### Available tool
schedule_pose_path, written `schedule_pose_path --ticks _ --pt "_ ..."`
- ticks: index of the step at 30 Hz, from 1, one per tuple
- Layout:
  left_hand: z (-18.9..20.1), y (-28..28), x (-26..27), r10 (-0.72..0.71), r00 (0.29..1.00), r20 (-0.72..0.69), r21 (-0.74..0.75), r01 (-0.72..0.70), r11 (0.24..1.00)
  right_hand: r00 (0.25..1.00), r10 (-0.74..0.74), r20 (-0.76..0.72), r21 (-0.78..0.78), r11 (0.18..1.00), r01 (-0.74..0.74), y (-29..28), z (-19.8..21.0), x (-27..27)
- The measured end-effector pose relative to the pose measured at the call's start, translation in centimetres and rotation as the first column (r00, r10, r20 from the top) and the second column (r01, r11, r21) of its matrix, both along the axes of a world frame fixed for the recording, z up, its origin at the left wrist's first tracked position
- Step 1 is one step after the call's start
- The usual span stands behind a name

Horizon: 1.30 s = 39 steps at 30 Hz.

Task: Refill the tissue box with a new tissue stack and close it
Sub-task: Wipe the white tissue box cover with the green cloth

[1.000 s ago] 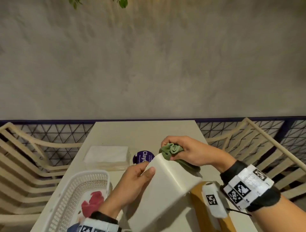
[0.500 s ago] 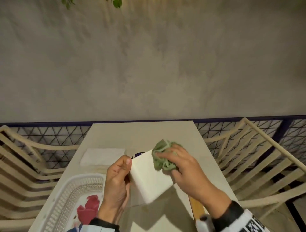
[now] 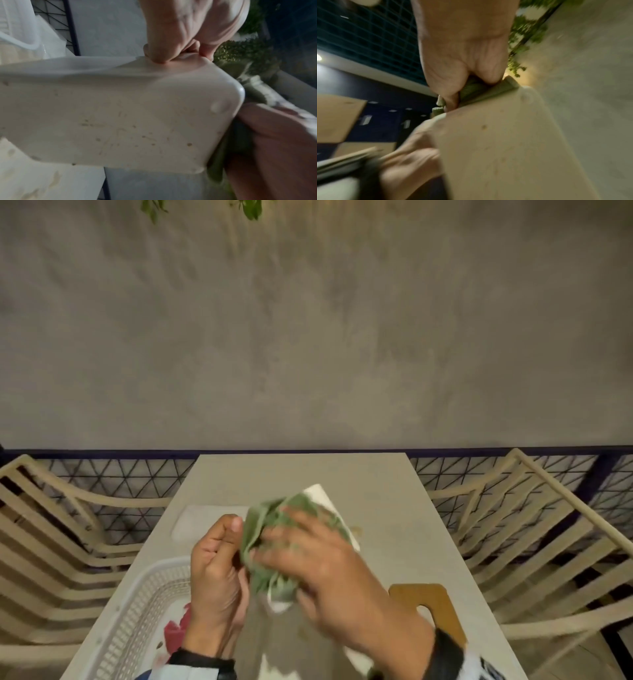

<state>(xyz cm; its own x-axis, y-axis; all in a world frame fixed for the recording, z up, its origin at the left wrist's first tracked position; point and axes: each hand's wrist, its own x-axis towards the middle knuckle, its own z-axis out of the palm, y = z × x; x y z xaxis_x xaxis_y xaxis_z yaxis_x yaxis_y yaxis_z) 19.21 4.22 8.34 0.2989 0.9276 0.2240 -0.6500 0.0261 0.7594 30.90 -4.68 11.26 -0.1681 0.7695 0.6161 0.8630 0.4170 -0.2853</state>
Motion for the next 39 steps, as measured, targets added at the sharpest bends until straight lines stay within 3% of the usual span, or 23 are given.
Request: schedule_pose_path --ticks 2,3,6,7,9,13,16,18,20,22,23,25,27,29,30,31,33,35,36,39 --pt "0.5 0.3 -0.8 0.025 0.999 0.02 -0.012 -0.025 1.0 0.99 0.093 0.105 0.033 0.995 -0.097 -2.1 -1.4 -0.2" --pt "0.6 0.5 -1.1 0.041 0.999 0.033 -0.005 -0.041 0.999 0.992 0.102 0.074 0.056 0.993 -0.106 -2.3 -1.8 0.7" --pt "1.2 0.4 -1.5 0.098 0.994 0.044 -0.012 -0.097 0.995 0.963 0.002 -0.269 0.025 1.0 0.005 -0.1 -1.1 3.9" --pt "1.3 0.4 -1.4 0.107 0.993 0.049 -0.004 -0.107 0.994 0.949 -0.042 -0.314 0.007 0.999 0.046 0.7 -0.4 3.9" --pt "1.5 0.2 -1.2 0.126 0.991 0.05 0.006 -0.127 0.992 0.968 -0.081 -0.237 -0.002 0.997 0.082 1.2 0.2 1.7" --pt "1.0 -0.1 -1.4 0.05 0.998 0.03 0.002 -0.05 0.999 0.997 0.079 0.002 0.006 0.997 -0.079 -0.7 -0.4 -1.7" --pt "0.2 0.1 -2.0 -0.012 1.0 -0.004 -0.01 0.012 1.0 0.989 -0.024 -0.149 -0.067 0.998 0.014 1.1 0.9 0.7" --pt "0.4 0.1 -2.3 -0.038 0.998 -0.041 -0.027 0.037 0.999 0.92 -0.134 -0.369 -0.241 0.97 0.045 2.4 2.3 2.6" --pt "0.6 0.0 -2.6 -0.058 0.998 -0.016 -0.045 0.057 0.997 0.756 -0.092 -0.648 -0.379 0.9 -0.216 3.3 3.0 4.4" --pt "0.6 -0.3 -2.8 -0.065 0.997 0.039 -0.098 0.069 0.993 0.523 -0.033 -0.852 -0.303 0.845 -0.44 3.6 2.8 5.5" --pt "0.3 -0.3 -2.7 -0.078 0.995 0.062 -0.134 0.086 0.987 0.467 -0.008 -0.884 -0.259 0.841 -0.476 3.6 2.7 5.9" --pt "0.2 -0.5 -2.7 -0.131 0.991 0.029 -0.167 0.134 0.977 0.512 0.007 -0.859 -0.26 0.855 -0.448 3.2 2.7 5.9" --pt "0.0 -0.2 -2.9 -0.198 0.958 -0.207 -0.068 0.188 0.98 0.624 -0.014 -0.781 -0.302 0.883 -0.358 3.0 2.7 5.9" --pt "0.1 0.8 -3.3 -0.15 0.805 -0.574 0.139 0.277 0.951 0.729 -0.076 -0.68 -0.361 0.9 -0.243 2.9 2.9 5.9" --pt "0.0 1.3 -3.3 -0.111 0.715 -0.691 0.206 0.341 0.917 0.792 -0.104 -0.602 -0.381 0.909 -0.17 2.8 3.0 5.7" --pt "0.1 1.5 -3.2 -0.093 0.644 -0.759 0.228 0.397 0.889 0.852 -0.122 -0.51 -0.39 0.915 -0.103 2.8 3.1 5.3" --pt "0.3 1.6 -2.6 -0.069 0.591 -0.804 0.248 0.438 0.864 0.956 -0.133 -0.26 -0.387 0.922 0.023 2.8 3.1 3.6" --pt "0.6 0.8 -1.4 -0.027 0.654 -0.756 0.284 0.364 0.887 0.986 -0.154 -0.057 -0.346 0.93 0.126 2.8 2.8 1.5" --pt "0.7 0.4 -0.9 -0.011 0.714 -0.7 0.293 0.301 0.907 0.984 -0.176 -0.024 -0.302 0.94 0.161 2.8 2.5 0.7" --pt "0.3 -0.2 -0.5 -0.049 0.854 -0.519 0.248 0.205 0.947 0.964 -0.221 -0.15 -0.211 0.959 0.187 2.0 1.2 -1.0"
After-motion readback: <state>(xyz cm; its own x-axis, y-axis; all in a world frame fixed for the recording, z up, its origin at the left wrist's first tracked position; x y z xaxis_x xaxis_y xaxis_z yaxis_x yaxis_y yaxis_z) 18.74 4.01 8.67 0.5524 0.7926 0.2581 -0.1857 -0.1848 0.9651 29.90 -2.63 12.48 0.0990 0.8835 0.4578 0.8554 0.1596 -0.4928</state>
